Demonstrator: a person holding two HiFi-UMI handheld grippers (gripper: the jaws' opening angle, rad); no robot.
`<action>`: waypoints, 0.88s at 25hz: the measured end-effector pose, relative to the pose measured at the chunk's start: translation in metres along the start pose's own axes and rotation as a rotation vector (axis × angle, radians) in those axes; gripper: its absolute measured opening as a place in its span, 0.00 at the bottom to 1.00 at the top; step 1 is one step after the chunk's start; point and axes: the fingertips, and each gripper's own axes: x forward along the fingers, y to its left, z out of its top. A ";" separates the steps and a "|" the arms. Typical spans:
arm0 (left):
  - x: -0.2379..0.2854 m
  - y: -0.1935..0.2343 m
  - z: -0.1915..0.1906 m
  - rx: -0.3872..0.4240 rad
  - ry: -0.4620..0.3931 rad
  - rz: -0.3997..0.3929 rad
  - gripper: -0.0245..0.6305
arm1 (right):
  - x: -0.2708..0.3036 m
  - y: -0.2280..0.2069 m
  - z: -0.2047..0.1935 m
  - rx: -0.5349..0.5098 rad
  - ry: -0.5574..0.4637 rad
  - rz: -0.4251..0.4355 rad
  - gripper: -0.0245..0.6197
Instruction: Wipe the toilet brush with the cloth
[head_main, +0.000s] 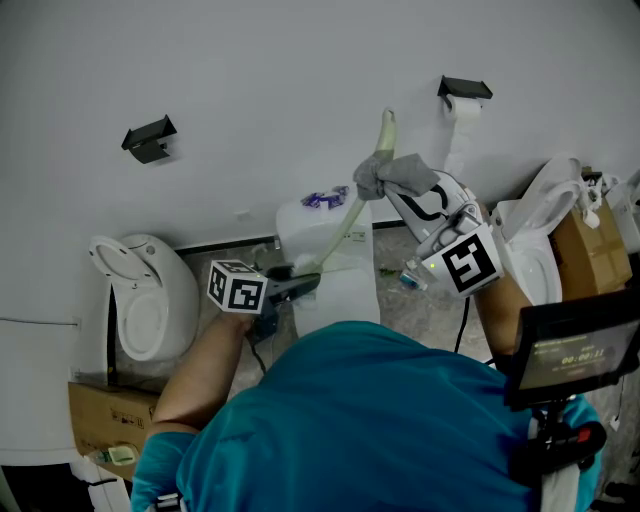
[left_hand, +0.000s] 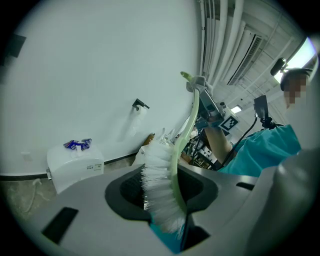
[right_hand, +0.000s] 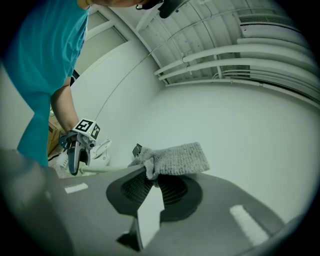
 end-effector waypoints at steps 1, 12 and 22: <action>0.000 0.000 0.000 0.004 0.002 0.001 0.27 | 0.000 -0.002 0.001 0.003 -0.003 -0.004 0.09; -0.006 0.002 -0.003 0.058 0.010 0.026 0.27 | -0.006 -0.020 0.004 0.058 -0.040 -0.042 0.09; -0.009 0.004 -0.008 0.101 0.019 0.047 0.27 | -0.013 -0.036 0.004 0.167 -0.079 -0.068 0.09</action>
